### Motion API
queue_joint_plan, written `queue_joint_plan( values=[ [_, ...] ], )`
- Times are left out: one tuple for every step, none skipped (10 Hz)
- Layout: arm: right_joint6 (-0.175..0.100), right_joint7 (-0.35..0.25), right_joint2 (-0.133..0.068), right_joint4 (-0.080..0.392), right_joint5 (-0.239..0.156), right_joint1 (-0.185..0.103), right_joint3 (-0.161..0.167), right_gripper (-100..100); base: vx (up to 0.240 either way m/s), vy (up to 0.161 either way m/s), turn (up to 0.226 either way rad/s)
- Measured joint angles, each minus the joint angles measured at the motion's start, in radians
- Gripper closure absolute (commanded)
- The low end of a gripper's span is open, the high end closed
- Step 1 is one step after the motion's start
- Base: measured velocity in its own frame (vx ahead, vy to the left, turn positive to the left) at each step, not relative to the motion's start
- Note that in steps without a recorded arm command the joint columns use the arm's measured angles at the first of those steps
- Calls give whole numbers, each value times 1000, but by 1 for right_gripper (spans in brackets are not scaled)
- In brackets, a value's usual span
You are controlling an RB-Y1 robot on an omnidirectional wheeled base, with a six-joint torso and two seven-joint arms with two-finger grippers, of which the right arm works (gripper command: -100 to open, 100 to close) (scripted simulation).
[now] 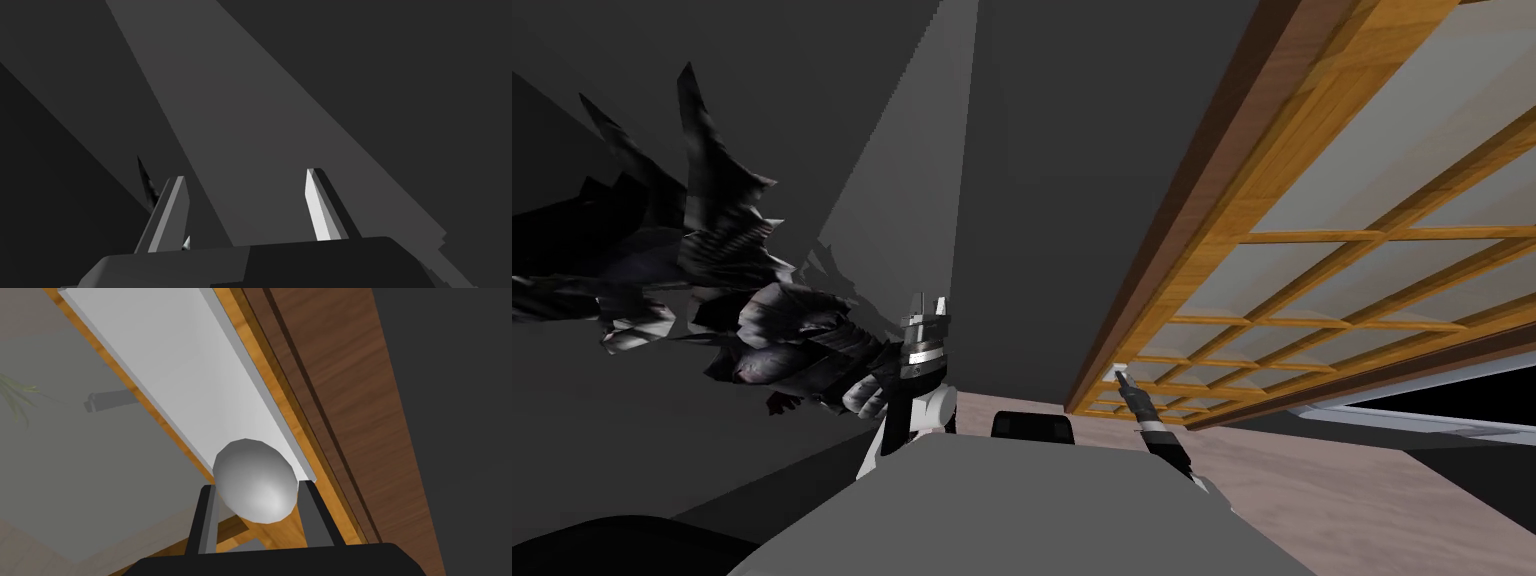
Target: Pull the door open
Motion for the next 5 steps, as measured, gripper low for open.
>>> queue_joint_plan(
  values=[
    [2,-21,-1,3,-7,-3,4,100,-41,-14,38],
    [2,-47,-2,8,-18,-8,9,100,-62,-30,64],
    [10,-76,0,1,-32,-7,18,100,-48,-25,40],
    [13,-99,0,0,-39,-8,23,100,-49,-17,55],
    [15,-125,0,4,-51,-13,29,100,-40,-17,29]
  ],
)
